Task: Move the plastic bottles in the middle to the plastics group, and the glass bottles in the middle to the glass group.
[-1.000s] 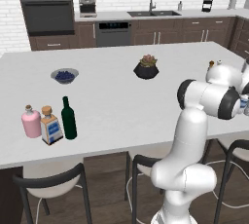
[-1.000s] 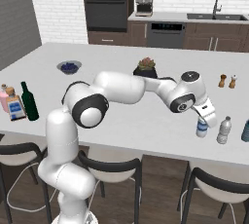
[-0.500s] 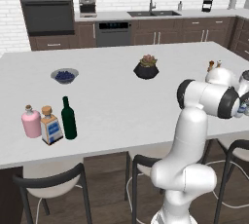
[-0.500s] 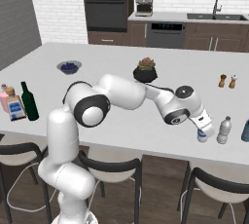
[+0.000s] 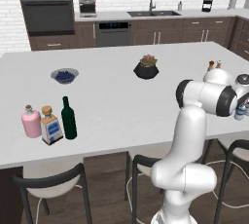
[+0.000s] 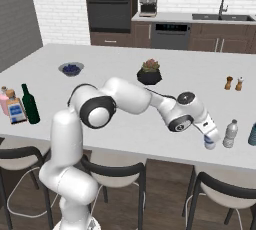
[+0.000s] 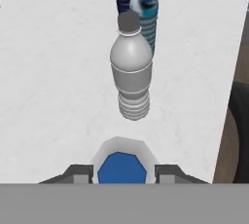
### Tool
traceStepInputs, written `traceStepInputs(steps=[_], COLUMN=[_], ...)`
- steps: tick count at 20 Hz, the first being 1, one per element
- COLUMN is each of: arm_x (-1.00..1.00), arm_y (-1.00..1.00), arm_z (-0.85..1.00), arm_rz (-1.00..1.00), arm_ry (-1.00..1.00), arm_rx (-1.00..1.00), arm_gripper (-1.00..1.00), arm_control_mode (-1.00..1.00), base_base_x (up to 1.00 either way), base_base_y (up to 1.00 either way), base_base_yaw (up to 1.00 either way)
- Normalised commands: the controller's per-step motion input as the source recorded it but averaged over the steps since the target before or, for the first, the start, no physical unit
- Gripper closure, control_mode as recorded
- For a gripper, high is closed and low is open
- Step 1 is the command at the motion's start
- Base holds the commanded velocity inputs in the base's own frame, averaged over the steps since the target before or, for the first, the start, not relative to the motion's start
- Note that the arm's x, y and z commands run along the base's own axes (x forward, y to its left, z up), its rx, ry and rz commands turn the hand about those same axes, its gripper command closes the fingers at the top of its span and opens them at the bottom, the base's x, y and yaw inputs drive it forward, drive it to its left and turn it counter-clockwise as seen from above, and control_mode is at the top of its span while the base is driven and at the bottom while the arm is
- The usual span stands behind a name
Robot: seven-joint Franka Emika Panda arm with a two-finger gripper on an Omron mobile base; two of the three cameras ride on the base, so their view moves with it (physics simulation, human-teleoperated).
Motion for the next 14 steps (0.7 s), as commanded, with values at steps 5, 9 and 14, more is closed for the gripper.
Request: traceStepInputs(steps=[5, 9, 14], arm_x=[0.4, 0.3, 0.24], arm_y=[-0.01, -0.19, -0.19], arm_z=[0.0, 0.0, 0.0], arm_rz=[0.0, 0.0, 0.0], arm_ry=[0.08, 0.02, 0.0], arm_rx=[0.0, 0.08, 0.14], arm_gripper=[1.0, 1.0, 1.0], arm_control_mode=[-1.0, -1.0, -1.0], base_base_x=[0.0, 0.0, 0.0], base_base_y=[0.0, 0.0, 0.0], base_base_yaw=[0.0, 0.0, 0.0])
